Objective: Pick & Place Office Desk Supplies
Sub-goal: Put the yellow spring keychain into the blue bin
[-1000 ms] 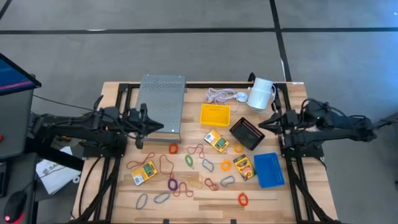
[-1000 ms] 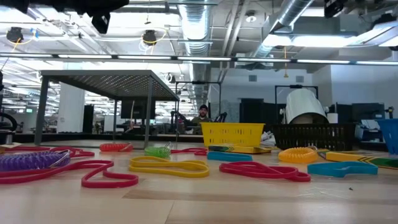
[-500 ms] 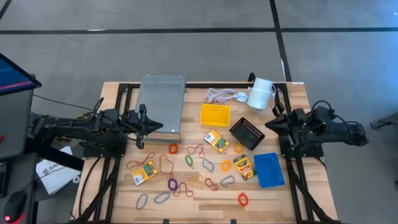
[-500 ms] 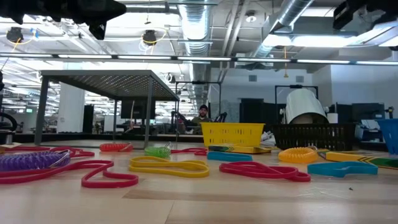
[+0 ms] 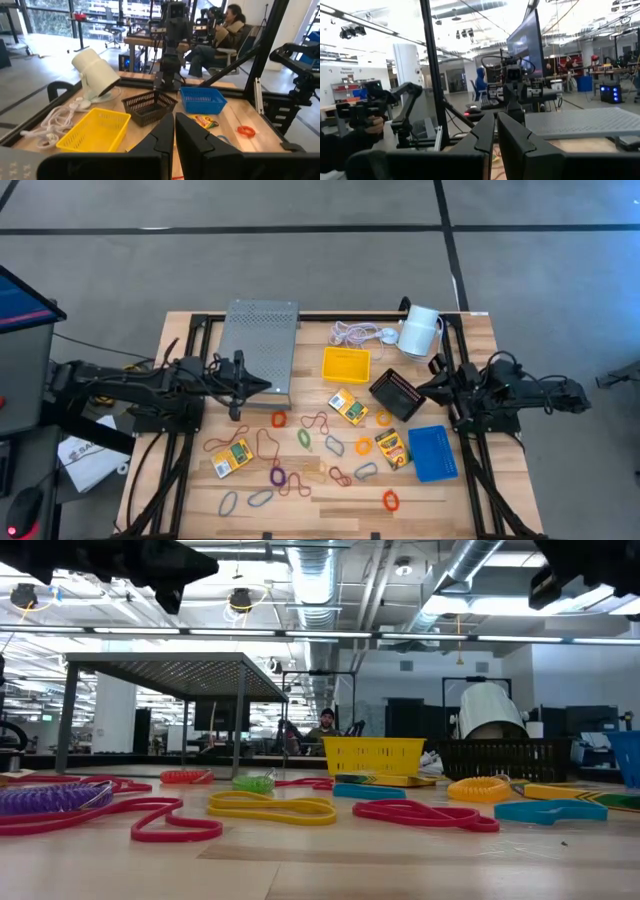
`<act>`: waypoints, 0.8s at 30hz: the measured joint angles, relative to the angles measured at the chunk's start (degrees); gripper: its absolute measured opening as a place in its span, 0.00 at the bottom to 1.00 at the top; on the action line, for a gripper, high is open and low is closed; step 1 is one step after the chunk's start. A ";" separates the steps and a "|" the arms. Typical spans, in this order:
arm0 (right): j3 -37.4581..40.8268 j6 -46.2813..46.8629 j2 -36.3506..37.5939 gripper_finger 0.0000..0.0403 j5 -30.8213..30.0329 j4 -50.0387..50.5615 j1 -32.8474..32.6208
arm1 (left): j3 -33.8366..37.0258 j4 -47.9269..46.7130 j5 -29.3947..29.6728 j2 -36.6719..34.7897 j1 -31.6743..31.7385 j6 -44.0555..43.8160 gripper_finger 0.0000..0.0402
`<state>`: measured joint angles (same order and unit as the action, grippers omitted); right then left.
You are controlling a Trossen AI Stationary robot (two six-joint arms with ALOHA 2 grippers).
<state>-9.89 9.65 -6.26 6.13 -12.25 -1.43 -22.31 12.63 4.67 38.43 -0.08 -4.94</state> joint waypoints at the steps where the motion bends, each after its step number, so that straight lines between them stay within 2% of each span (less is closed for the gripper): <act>1: -0.01 0.04 -0.07 0.05 0.00 -0.03 -0.02 | 0.00 -0.04 0.00 0.34 0.00 -0.03 0.03; 10: -0.02 0.26 -0.11 0.05 0.01 -0.23 0.00 | 0.00 0.30 -0.03 1.10 0.00 -0.03 0.03; 17: -0.04 0.46 -0.02 0.05 0.02 -0.29 0.00 | 0.00 0.22 -3.48 1.06 -0.02 -0.04 0.03; 24: -0.07 0.44 -0.04 0.05 -0.22 -0.05 0.09 | -0.02 1.29 -3.61 0.74 -0.02 0.28 0.03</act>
<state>-9.96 10.09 -6.31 5.91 -12.29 -1.34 -22.33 13.92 1.06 39.17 -0.10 -4.67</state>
